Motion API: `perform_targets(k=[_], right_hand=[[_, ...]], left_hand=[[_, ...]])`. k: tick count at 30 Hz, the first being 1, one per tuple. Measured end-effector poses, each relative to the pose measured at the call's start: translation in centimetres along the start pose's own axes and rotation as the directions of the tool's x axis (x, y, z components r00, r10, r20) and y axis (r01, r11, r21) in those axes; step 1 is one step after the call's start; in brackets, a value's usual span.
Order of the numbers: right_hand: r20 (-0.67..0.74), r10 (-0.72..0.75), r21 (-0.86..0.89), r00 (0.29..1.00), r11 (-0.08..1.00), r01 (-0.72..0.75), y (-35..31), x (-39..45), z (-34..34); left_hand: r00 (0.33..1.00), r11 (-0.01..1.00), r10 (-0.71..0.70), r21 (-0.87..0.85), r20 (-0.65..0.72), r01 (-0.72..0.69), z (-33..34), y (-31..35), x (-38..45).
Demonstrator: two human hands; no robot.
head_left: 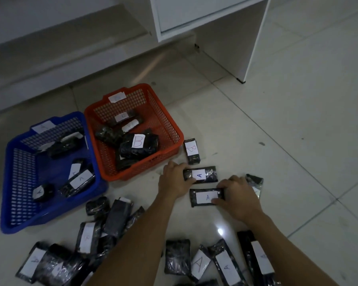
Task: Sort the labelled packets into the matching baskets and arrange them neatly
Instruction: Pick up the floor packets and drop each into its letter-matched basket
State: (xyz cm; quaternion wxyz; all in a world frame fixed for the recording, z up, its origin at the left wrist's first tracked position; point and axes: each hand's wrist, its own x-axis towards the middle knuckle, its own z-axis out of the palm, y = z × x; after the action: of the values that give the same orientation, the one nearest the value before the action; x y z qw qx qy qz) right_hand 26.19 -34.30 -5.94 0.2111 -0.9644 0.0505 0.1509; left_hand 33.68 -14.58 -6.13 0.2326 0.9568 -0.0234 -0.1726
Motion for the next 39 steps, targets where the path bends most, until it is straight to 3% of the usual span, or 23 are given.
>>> perform_targets(k=[3, 6, 7, 9, 12, 15, 18, 24, 27, 30, 34, 39], right_hand=[[0.042, 0.015, 0.17, 0.999, 0.985, -0.022, 0.4, -0.1, -0.1], [0.121, 0.046, 0.4, 0.992, 0.912, -0.091, 0.1, -1.0, -1.4], [0.139, 0.069, 0.515, 0.988, 0.847, -0.132, -0.2, -1.5, -2.2], [0.188, 0.113, 0.787, 0.976, 0.577, -0.218, -1.4, -3.1, -4.0], [0.212, 0.138, 0.95, 0.968, 0.203, -0.237, -4.6, -5.5, -5.9], [0.235, 0.139, 0.964, 0.962, 0.09, -0.249, -9.8, -7.1, -5.4], [0.288, 0.068, 0.944, 0.955, 0.149, -0.295, -16.3, -7.4, -3.3], [0.339, -0.07, 0.91, 0.938, 0.276, -0.308, -31.8, -3.5, 2.5], [0.337, -0.08, 0.893, 0.938, 0.343, -0.292, -37.1, -0.5, 3.9], [0.334, -0.078, 0.849, 0.939, 0.459, -0.264, -41.2, 2.2, 4.7], [0.317, -0.077, 0.804, 0.945, 0.55, -0.225, -44.5, 5.0, 5.3], [0.34, -0.067, 0.749, 0.938, 0.622, -0.227, -45.3, 7.0, 6.9]], left_hand=[[1.0, 0.985, 0.016, -0.172, -0.015, -0.018, 0.0, -0.3, -0.6], [0.995, 0.893, -0.078, -0.448, -0.067, 0.039, -0.8, -0.8, -2.5], [0.988, 0.848, -0.119, -0.527, -0.1, 0.049, -1.4, -0.9, -3.5], [0.967, 0.704, -0.201, -0.709, -0.155, 0.033, -2.9, -1.5, -6.1], [0.938, 0.365, -0.328, -0.931, -0.111, 0.017, -5.7, -3.3, -11.0], [0.869, 0.13, -0.484, -0.991, -0.1, -0.041, -8.5, -6.8, -15.7], [0.784, 0.027, -0.613, -0.995, -0.093, -0.097, -11.7, -11.1, -19.0], [0.683, 0.011, -0.73, -1.0, -0.026, -0.026, -18.9, -20.8, -17.9], [0.714, -0.023, -0.699, -0.999, 0.04, 0.034, -22.4, -23.9, -14.8], [0.774, 0.075, -0.63, -0.986, 0.07, 0.15, -25.1, -26.8, -12.0], [0.807, 0.165, -0.59, -0.978, 0.009, 0.131, -26.4, -29.1, -9.1], [0.757, 0.267, -0.649, -0.954, -0.076, 0.133, -24.9, -32.0, -6.7]])
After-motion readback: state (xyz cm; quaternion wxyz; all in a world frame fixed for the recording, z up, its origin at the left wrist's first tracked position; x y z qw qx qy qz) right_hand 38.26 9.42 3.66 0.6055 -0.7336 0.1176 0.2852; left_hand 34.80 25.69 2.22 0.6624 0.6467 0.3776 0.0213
